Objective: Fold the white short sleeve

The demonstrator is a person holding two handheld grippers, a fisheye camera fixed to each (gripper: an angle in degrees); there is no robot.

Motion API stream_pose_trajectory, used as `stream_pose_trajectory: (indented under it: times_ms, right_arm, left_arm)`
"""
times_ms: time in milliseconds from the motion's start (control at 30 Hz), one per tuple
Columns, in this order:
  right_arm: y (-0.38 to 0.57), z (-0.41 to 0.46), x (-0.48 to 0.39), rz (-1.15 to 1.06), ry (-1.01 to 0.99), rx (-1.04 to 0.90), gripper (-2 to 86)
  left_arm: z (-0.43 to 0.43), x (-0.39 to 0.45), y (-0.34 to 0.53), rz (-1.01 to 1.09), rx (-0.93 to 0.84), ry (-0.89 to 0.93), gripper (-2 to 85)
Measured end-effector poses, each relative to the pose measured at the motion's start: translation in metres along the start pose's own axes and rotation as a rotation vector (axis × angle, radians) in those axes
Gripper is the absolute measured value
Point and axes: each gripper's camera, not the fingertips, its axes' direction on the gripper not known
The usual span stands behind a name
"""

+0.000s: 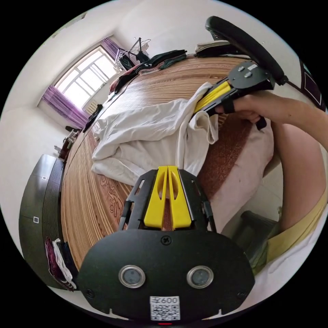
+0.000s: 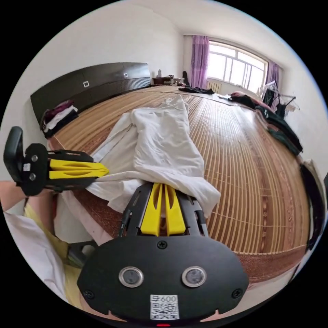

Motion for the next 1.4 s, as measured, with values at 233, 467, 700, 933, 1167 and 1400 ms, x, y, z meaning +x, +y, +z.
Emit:
stream_pose_trajectory:
  times_ms: [233, 467, 700, 933, 1167, 1400]
  right_arm:
    - [-0.002, 0.031, -0.046, -0.152, 0.127, -0.038, -0.8]
    - [0.006, 0.047, -0.052, -0.11, 0.085, -0.018, -0.9]
    - [0.016, 0.062, -0.098, -0.222, 0.252, -0.017, -0.8]
    - [-0.014, 0.009, -0.111, -0.158, 0.069, -0.019, -0.8]
    - [-0.001, -0.039, -0.204, -0.232, -0.016, 0.182, -0.5]
    - [0.037, -0.044, -0.142, 0.172, 0.125, -0.019, -0.3]
  left_arm:
    - [-0.019, -0.083, 0.016, -0.225, 0.011, -0.024, 4.0]
    - [-0.005, -0.15, -0.014, -0.268, 0.0, 0.117, 6.9]
    - [-0.007, -0.19, 0.008, -0.312, -0.084, 0.108, 2.2]
    - [-0.087, -0.232, 0.122, -0.722, 0.261, 0.385, 1.4]
    - [-0.125, -0.233, 0.183, -0.857, 0.361, 0.366, 0.7]
    - [-0.144, -0.205, 0.251, -1.017, 0.3, 0.41, 0.8]
